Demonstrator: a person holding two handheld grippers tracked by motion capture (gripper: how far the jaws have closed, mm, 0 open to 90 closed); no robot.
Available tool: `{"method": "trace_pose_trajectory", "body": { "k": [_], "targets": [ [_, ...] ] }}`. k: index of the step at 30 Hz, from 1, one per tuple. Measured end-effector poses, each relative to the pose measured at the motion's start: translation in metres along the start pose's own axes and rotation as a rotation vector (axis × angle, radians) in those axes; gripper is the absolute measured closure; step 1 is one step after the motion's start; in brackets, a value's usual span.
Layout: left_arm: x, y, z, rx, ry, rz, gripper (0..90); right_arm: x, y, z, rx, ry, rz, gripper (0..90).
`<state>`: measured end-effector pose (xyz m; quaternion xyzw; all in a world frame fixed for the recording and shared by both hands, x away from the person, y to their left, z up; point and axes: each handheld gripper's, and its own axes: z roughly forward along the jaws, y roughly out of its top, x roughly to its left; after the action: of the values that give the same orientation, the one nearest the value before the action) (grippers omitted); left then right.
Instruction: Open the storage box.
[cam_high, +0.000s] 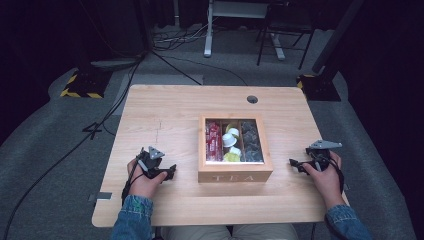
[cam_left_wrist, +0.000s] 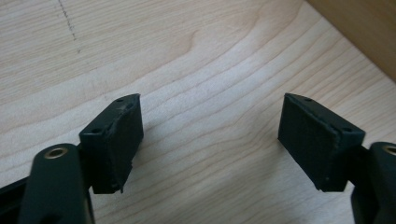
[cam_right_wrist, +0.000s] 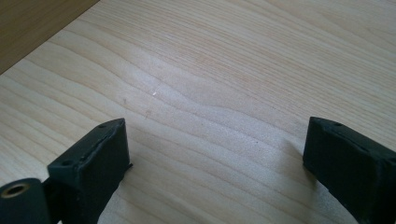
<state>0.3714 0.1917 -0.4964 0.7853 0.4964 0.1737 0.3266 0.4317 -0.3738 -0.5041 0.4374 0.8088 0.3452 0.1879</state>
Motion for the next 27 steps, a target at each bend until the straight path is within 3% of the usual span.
{"method": "trace_pose_trajectory", "body": {
  "k": [13,23,27],
  "targets": [
    [-0.012,0.02,-0.029,-0.083,-0.052,-0.017,28.9,0.0,0.0,0.0,-0.001,-0.003,0.005,6.8],
    [-0.038,0.038,-0.049,-0.148,-0.104,0.053,31.1,0.001,0.0,0.0,-0.001,-0.002,0.003,7.5],
    [-0.047,0.041,-0.051,-0.156,-0.142,0.061,31.1,0.001,0.0,0.0,-0.001,-0.002,0.003,7.4]
  ]
}}
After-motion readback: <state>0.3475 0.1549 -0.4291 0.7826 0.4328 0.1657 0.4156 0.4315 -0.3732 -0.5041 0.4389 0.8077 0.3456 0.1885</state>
